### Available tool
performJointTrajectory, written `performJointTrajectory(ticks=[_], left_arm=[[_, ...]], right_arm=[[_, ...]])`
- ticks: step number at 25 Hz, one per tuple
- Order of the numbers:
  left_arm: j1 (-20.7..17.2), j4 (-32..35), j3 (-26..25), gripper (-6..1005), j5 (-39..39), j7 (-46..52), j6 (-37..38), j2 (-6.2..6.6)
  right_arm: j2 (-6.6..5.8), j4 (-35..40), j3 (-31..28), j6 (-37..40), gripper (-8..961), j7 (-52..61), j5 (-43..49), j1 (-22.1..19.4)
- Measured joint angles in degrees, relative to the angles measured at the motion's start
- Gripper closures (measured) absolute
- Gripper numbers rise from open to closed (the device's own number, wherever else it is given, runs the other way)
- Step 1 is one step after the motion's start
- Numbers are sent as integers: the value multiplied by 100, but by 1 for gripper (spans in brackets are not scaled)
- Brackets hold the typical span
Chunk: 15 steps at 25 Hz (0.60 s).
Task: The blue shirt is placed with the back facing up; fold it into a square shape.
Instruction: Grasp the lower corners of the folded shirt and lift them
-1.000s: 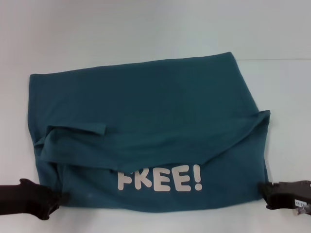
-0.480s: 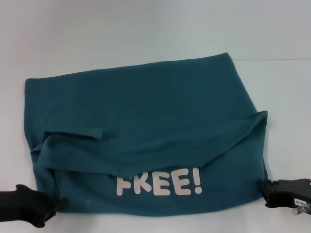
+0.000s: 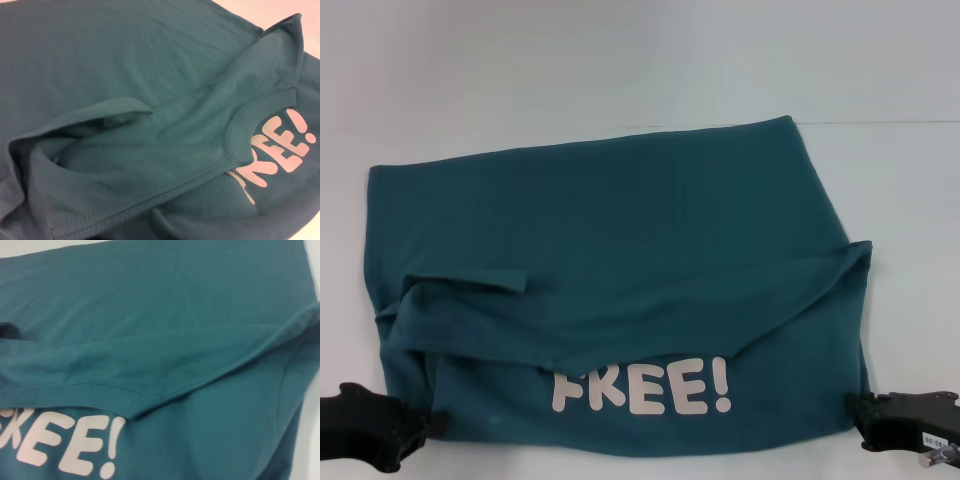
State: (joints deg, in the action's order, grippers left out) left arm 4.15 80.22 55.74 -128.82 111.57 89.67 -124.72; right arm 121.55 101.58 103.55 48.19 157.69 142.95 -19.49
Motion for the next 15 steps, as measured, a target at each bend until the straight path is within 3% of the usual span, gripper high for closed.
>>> performJointTrajectory(ticks=[15], left_arm=[[94,62,-2,979,24,65,175,0]], right_arm=[[-73,417,-40,216,917,197,-31,319]])
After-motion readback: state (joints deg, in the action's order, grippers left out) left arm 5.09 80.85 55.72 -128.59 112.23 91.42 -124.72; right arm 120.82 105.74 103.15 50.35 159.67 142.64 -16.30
